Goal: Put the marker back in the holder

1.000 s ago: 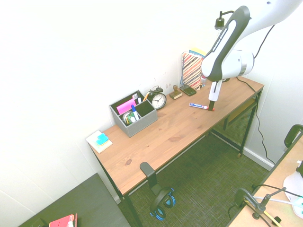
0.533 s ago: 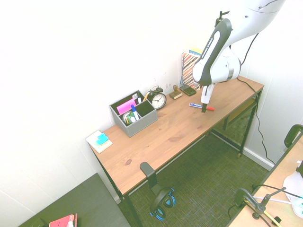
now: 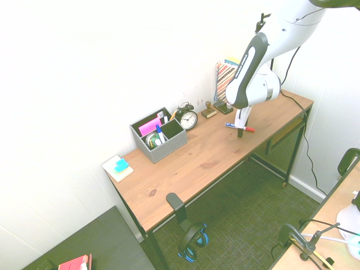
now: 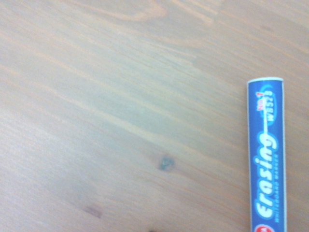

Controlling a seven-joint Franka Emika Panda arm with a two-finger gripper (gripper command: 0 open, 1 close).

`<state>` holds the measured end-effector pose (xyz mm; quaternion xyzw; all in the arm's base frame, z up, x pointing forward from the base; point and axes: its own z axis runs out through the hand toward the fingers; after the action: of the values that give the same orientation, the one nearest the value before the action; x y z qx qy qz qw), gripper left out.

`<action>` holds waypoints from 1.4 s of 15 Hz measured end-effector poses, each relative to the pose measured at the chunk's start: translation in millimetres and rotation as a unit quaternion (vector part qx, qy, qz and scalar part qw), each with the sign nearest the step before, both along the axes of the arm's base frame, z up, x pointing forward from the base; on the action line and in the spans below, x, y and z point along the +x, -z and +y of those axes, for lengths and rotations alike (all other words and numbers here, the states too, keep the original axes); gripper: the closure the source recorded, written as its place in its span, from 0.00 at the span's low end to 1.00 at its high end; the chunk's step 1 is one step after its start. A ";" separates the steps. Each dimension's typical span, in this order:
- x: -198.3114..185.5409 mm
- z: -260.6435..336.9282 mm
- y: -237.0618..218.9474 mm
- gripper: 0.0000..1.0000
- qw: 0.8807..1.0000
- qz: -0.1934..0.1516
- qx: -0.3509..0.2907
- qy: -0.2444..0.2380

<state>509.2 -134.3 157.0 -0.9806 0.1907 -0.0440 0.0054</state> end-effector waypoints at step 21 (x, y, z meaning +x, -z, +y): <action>0.4 105.4 -156.8 1.00 0.987 0.080 0.022 0.136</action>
<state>509.6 -28.9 313.8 -0.9456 0.3229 0.0387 0.0052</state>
